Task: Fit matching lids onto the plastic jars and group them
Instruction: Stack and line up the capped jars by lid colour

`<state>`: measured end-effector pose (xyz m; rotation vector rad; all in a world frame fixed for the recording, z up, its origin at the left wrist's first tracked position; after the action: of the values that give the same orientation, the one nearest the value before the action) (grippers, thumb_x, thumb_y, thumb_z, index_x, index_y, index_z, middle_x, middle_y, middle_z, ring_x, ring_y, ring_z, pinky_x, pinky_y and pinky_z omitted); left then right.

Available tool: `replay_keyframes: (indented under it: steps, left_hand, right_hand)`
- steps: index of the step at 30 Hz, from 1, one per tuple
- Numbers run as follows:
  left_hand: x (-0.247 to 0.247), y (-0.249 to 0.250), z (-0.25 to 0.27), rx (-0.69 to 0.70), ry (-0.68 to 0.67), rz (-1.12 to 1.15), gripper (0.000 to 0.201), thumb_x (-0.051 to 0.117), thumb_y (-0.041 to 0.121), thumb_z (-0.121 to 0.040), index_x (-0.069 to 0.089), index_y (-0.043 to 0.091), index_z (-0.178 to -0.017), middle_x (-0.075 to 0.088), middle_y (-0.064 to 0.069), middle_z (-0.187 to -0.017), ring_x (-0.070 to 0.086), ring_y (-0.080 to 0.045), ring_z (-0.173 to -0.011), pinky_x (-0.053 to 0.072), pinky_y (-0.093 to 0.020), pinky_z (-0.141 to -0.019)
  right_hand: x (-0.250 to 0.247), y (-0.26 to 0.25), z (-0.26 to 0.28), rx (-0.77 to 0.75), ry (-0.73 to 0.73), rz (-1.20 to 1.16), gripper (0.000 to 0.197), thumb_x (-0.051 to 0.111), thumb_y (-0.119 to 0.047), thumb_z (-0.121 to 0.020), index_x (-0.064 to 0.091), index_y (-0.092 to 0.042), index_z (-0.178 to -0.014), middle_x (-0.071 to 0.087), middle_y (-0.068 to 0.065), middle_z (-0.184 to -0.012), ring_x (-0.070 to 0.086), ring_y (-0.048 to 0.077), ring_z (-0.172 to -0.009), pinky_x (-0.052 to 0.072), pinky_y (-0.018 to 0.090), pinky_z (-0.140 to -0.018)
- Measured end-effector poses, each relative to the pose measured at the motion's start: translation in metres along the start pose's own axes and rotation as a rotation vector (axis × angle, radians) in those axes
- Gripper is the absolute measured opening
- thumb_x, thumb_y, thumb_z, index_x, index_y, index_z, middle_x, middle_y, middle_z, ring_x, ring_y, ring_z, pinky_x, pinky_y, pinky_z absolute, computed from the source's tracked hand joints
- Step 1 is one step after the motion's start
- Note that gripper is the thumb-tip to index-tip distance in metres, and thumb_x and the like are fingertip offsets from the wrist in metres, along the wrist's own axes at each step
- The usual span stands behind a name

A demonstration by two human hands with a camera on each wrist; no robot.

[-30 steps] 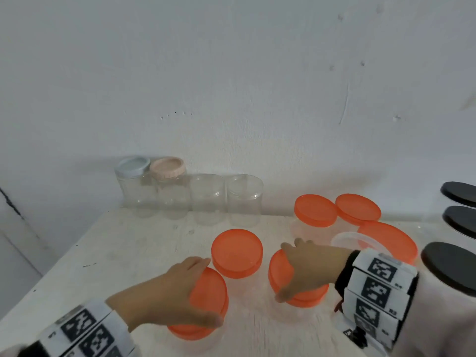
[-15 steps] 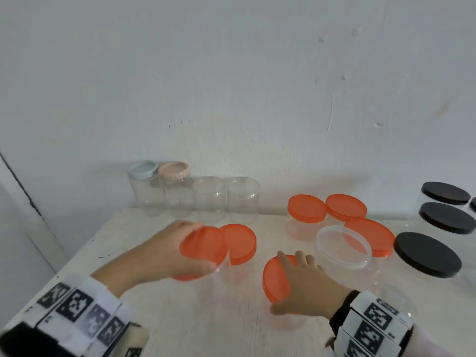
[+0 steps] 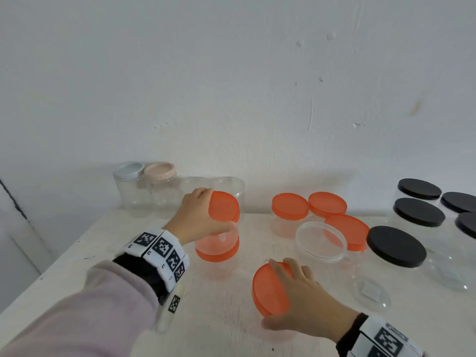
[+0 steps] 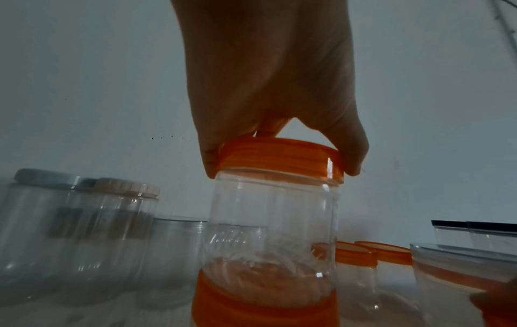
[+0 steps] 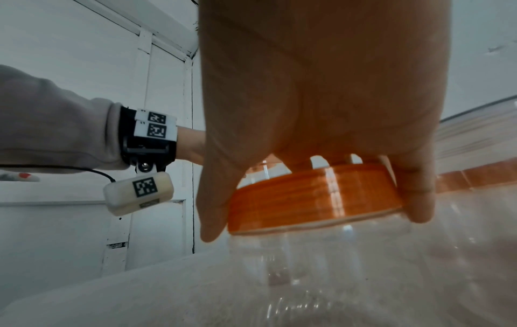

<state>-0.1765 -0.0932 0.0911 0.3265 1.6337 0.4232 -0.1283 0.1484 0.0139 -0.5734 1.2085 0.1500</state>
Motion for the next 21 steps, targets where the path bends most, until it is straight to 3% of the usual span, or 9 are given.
replay_keyframes:
  steps: [10, 13, 15, 18, 21]
  left_hand:
    - [0.004, -0.006, -0.01, -0.089, -0.012, 0.048, 0.105, 0.068, 0.064, -0.071, 0.02, 0.016, -0.15, 0.021, 0.002, -0.153, 0.017, -0.02, -0.141, 0.028, -0.039, -0.109]
    - [0.003, -0.006, -0.012, -0.083, -0.02, 0.047, 0.105, 0.069, 0.064, -0.069, 0.02, 0.018, -0.15, 0.021, 0.002, -0.153, 0.018, -0.019, -0.14, 0.028, -0.038, -0.109]
    - [0.003, -0.008, -0.012, -0.077, -0.016, 0.073, 0.109, 0.071, 0.065, -0.067, 0.02, 0.018, -0.15, 0.022, 0.001, -0.153, 0.021, -0.019, -0.14, 0.029, -0.038, -0.11]
    - [0.005, -0.016, -0.009, -0.071, 0.004, 0.178, 0.124, 0.074, 0.067, -0.059, 0.008, 0.021, -0.153, 0.014, 0.0, -0.157, 0.017, -0.019, -0.144, 0.025, -0.04, -0.114]
    - [0.013, -0.024, -0.001, -0.058, 0.065, 0.387, 0.139, 0.078, 0.065, -0.045, -0.004, 0.03, -0.151, 0.016, 0.001, -0.155, 0.022, -0.018, -0.141, 0.027, -0.041, -0.112]
  right_hand:
    - [-0.001, 0.011, 0.001, -0.004, 0.019, 0.008, 0.114, 0.061, -0.077, -0.065, -0.003, -0.035, -0.151, -0.004, -0.009, -0.157, 0.005, 0.022, -0.142, 0.02, 0.045, -0.113]
    - [-0.015, 0.009, 0.0, 0.004, 0.079, -0.061, 0.113, 0.058, -0.08, -0.066, 0.003, -0.033, -0.152, 0.007, -0.009, -0.156, 0.01, 0.019, -0.141, 0.022, 0.042, -0.113]
    - [-0.032, 0.01, -0.003, 0.009, 0.187, -0.148, 0.101, 0.058, -0.073, -0.074, 0.012, -0.03, -0.152, 0.019, -0.008, -0.153, 0.018, 0.015, -0.137, 0.025, 0.036, -0.111]
    - [-0.061, 0.019, -0.012, 0.076, 0.332, -0.173, 0.085, 0.057, -0.064, -0.082, 0.023, -0.026, -0.15, 0.03, -0.002, -0.149, 0.025, 0.019, -0.136, 0.028, 0.035, -0.108]
    - [-0.084, 0.034, -0.024, 0.198, 0.356, -0.122, 0.079, 0.061, -0.057, -0.084, 0.029, -0.021, -0.146, 0.036, 0.005, -0.144, 0.03, 0.027, -0.132, 0.032, 0.037, -0.102]
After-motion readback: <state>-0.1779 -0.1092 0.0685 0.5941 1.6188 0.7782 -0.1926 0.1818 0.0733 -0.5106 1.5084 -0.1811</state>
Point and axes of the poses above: each hand's wrist, its own z-axis away from the middle knuckle, its own x-axis out of the palm, y = z × x, the point moved 1 cm from there along -z, towards the middle knuckle
